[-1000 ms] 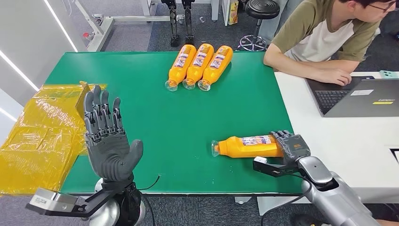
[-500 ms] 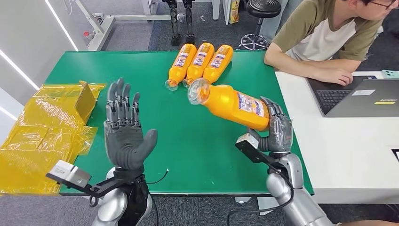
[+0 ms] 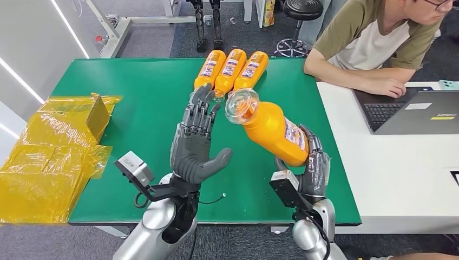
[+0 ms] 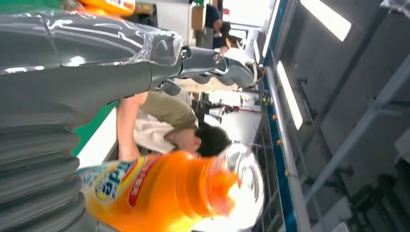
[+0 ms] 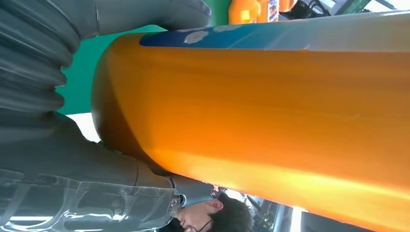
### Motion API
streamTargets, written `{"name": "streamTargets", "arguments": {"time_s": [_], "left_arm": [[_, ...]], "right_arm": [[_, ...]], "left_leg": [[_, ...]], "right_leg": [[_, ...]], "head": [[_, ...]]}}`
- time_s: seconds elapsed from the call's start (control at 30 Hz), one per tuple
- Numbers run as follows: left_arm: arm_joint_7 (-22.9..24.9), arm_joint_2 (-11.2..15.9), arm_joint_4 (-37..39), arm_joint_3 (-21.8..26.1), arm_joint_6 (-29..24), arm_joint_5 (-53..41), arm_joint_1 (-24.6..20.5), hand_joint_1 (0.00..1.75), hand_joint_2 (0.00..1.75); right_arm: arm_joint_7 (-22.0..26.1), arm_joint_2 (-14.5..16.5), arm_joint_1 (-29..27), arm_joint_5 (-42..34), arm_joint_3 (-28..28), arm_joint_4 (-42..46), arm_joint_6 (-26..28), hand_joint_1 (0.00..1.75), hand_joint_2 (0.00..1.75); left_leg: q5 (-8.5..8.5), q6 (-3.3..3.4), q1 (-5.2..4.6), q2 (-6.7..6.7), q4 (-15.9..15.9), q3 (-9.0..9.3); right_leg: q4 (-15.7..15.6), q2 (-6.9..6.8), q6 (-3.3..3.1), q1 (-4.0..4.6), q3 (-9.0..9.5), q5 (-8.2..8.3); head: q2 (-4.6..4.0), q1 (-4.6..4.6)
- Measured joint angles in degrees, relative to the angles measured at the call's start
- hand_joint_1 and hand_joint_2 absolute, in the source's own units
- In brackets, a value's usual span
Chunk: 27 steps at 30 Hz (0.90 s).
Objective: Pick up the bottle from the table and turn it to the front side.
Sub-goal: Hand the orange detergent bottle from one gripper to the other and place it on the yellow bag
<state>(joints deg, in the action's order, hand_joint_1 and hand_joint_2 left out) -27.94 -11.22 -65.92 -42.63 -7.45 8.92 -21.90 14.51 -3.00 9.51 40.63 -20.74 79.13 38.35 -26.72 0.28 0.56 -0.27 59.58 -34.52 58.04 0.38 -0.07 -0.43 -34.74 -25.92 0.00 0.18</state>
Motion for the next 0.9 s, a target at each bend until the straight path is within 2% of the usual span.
{"name": "streamTargets", "arguments": {"time_s": [0.13,0.23,0.37,0.63,0.77,0.83,0.9], "left_arm": [[-0.2,-0.7,3.3,-1.5,1.5,1.3,-2.0,0.00,1.75],[-0.8,-1.0,5.3,-2.1,1.8,2.6,-3.6,0.00,1.75],[-1.8,-1.0,7.6,-2.2,1.6,4.3,-5.2,0.00,1.75],[-3.0,-0.9,10.4,-2.2,-0.1,6.5,-6.9,0.00,1.75],[-4.0,-0.6,11.2,-2.3,-1.2,8.3,-7.5,1.71,1.75],[-4.9,-0.3,11.6,-2.6,-2.2,9.6,-7.7,1.75,1.75],[-5.7,0.0,11.8,-3.0,-3.1,10.7,-7.9,1.75,1.75]], "right_arm": [[-3.3,-0.9,-0.6,2.9,-3.2,1.2,-1.9,1.75,1.75],[-5.0,-1.9,-1.0,4.8,-6.1,1.8,-6.0,1.75,1.75],[-5.3,-3.1,-0.9,5.8,-9.0,1.9,-10.4,1.75,1.75],[-4.9,-4.3,0.8,5.6,-11.0,1.5,-13.8,1.75,1.75],[-4.9,-4.7,2.2,5.5,-11.6,0.7,-15.5,1.68,1.75],[-4.9,-4.9,3.0,5.4,-12.0,0.1,-16.4,1.60,1.75],[-4.9,-5.0,3.5,5.2,-12.2,-0.4,-16.9,1.59,1.75]], "left_leg": [[0.00,-0.01,-0.01,0.00,0.0,0.00],[-0.01,-0.01,0.00,0.00,0.0,-0.01],[0.00,-0.02,0.01,0.00,0.0,-0.03],[0.01,-0.03,0.00,-0.01,0.0,-0.07],[0.01,-0.03,0.00,0.02,0.0,-0.07],[0.01,-0.03,0.00,0.01,0.0,-0.07],[0.01,-0.03,0.00,-0.01,0.0,-0.08]], "right_leg": [[0.0,0.00,-0.01,0.03,-0.02,0.00],[0.0,0.01,-0.01,0.04,-0.05,-0.01],[0.0,0.00,-0.02,0.05,-0.07,-0.01],[0.0,-0.01,-0.02,0.04,-0.07,-0.01],[0.0,0.03,-0.02,0.03,-0.09,-0.01],[0.0,0.02,-0.02,0.04,-0.10,-0.01],[0.0,0.00,-0.02,0.04,-0.10,-0.01]], "head": [[0.00,-0.01],[0.00,-0.01],[0.00,-0.01],[0.00,0.00],[0.00,0.00],[0.00,0.00],[0.00,0.00]]}}
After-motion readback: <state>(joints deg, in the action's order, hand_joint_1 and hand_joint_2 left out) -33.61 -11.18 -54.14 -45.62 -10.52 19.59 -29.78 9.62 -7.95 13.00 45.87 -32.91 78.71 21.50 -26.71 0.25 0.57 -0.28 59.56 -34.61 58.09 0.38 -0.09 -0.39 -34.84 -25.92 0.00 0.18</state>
